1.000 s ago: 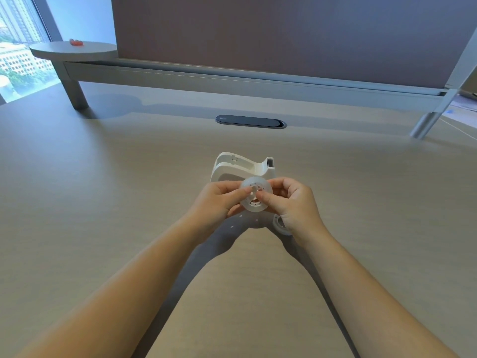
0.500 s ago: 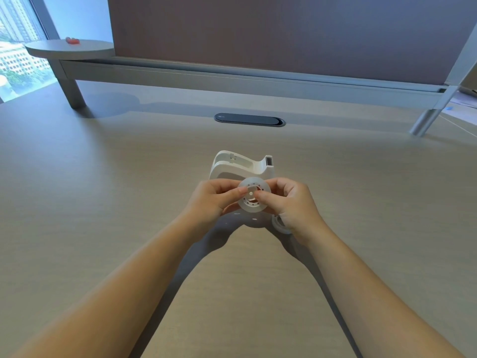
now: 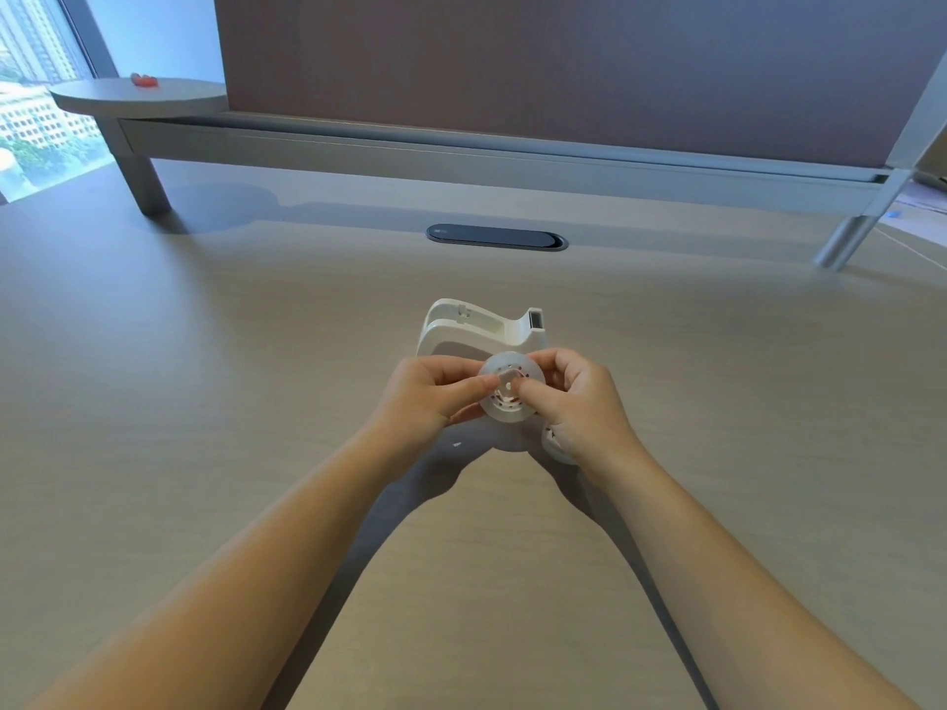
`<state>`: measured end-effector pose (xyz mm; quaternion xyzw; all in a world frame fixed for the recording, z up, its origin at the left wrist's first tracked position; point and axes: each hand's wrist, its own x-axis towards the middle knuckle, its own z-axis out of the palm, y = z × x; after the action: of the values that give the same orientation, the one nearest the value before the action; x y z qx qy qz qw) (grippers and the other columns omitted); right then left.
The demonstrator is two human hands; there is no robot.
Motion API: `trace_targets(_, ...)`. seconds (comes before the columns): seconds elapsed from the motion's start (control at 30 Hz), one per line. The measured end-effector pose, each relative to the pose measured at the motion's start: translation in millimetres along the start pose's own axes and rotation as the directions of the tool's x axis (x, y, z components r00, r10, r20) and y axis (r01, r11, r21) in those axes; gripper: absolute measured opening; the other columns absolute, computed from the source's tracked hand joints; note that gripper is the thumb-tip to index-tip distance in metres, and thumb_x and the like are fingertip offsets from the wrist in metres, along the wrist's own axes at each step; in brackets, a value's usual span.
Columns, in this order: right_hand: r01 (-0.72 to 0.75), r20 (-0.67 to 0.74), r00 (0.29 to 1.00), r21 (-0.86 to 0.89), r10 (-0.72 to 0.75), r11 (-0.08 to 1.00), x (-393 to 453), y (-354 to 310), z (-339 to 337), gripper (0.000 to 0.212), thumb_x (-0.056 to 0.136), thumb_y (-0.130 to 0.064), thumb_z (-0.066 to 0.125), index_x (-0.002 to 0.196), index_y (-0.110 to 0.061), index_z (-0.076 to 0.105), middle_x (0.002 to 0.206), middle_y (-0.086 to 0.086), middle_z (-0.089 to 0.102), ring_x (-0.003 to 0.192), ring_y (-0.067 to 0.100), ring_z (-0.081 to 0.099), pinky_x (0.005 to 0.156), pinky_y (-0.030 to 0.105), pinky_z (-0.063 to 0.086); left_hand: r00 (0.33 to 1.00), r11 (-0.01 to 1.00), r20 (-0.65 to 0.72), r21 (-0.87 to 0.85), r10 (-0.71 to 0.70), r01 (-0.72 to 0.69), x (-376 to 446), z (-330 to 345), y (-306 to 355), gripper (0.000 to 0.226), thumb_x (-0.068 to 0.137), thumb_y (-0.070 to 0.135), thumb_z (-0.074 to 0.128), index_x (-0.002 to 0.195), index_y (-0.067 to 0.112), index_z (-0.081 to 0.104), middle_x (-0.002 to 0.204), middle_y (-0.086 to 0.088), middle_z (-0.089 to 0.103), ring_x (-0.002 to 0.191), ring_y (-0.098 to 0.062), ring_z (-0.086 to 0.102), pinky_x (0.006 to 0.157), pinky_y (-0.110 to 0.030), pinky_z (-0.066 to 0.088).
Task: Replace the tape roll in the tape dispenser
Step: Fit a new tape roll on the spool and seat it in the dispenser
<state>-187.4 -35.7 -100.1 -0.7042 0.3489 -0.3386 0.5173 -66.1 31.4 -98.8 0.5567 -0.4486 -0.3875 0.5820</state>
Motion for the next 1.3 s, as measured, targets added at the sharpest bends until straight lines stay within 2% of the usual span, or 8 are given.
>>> trace_targets(0.07,-0.006,0.02,1.0,0.014,0.005,1.0,-1,-1,0,0.006,0.079,-0.02,0.06,0.077,-0.024,0.055,0.08,-0.003,0.061,0.08,0.015,0.059,0.069,0.027,0.051,1.0,1.0,-0.004,-0.022,-0.004,0.004,1,-1,0,0.014,0.078,0.011,0.055,0.072,0.019,0.066,0.054,0.013,0.069,0.063,-0.001,0.067,0.057,-0.011,0.052)
trace_targets(0.17,-0.004,0.063,0.998,0.027,0.002,1.0,-2,-3,-1,0.005,0.08,-0.02,0.058,0.084,-0.021,0.058,0.085,-0.001,0.063,0.084,0.014,0.061,0.069,0.023,0.051,1.0,0.999,-0.007,-0.034,0.002,-0.002,1,-2,-1,0.014,0.077,0.011,0.055,0.071,0.019,0.066,0.053,0.016,0.07,0.063,-0.001,0.067,0.057,-0.011,0.052)
trace_targets(0.33,-0.028,0.063,0.998,0.087,0.022,0.996,-3,-6,-4,0.008,0.077,-0.014,0.061,0.077,-0.022,0.06,0.084,0.003,0.064,0.087,0.021,0.062,0.071,0.026,0.052,1.0,0.999,-0.011,-0.036,0.018,-0.019,2,-2,-3,0.015,0.078,0.01,0.055,0.072,0.018,0.067,0.055,0.011,0.069,0.063,-0.002,0.066,0.059,-0.012,0.053)
trace_targets(0.53,-0.086,0.056,0.996,0.243,0.075,0.966,-3,-10,-4,0.01,0.074,-0.003,0.061,0.083,-0.006,0.062,0.076,0.005,0.063,0.07,0.013,0.06,0.055,0.011,0.051,0.999,0.997,0.001,-0.062,0.043,-0.043,4,-3,-5,0.019,0.079,0.006,0.053,0.071,0.016,0.066,0.054,0.012,0.069,0.062,-0.004,0.066,0.063,-0.016,0.056)
trace_targets(0.83,-0.147,0.106,0.988,0.363,0.116,0.92,-2,-9,-4,0.009,0.073,-0.002,0.061,0.075,-0.011,0.064,0.072,0.006,0.065,0.065,0.015,0.063,0.057,0.016,0.054,0.998,0.986,0.037,-0.161,0.044,-0.037,4,-7,-1,0.016,0.078,0.0,0.051,0.072,0.008,0.064,0.054,0.007,0.07,0.06,-0.008,0.066,0.061,-0.016,0.055)
trace_targets(1.0,-0.163,0.132,0.984,0.437,0.116,0.885,-1,-8,-5,0.007,0.065,-0.006,0.064,0.07,-0.011,0.065,0.059,-0.003,0.069,0.06,0.012,0.065,0.057,0.018,0.055,0.998,0.983,0.027,-0.178,0.05,-0.045,4,-8,0,0.016,0.077,-0.001,0.052,0.071,0.006,0.064,0.053,0.007,0.07,0.059,-0.009,0.066,0.058,-0.015,0.054)
trace_targets(1.1,-0.176,0.159,0.981,0.466,0.113,0.867,-1,-9,-6,0.008,0.07,-0.002,0.06,0.071,-0.01,0.065,0.054,-0.006,0.07,0.057,0.01,0.066,0.055,0.017,0.055,0.998,0.982,0.03,-0.185,0.052,-0.046,3,-8,2,0.016,0.076,-0.002,0.051,0.071,0.006,0.064,0.053,0.007,0.07,0.058,-0.009,0.065,0.056,-0.015,0.054)
trace_targets(1.3,-0.161,0.159,0.983,0.474,0.096,0.866,-3,-10,-6,0.009,0.07,-0.002,0.061,0.071,-0.01,0.064,0.06,-0.003,0.069,0.061,0.012,0.065,0.056,0.017,0.054,0.997,0.981,0.036,-0.182,0.069,-0.062,2,-9,2,0.016,0.075,-0.002,0.053,0.069,0.006,0.066,0.055,0.007,0.07,0.06,-0.01,0.065,0.057,-0.016,0.054)
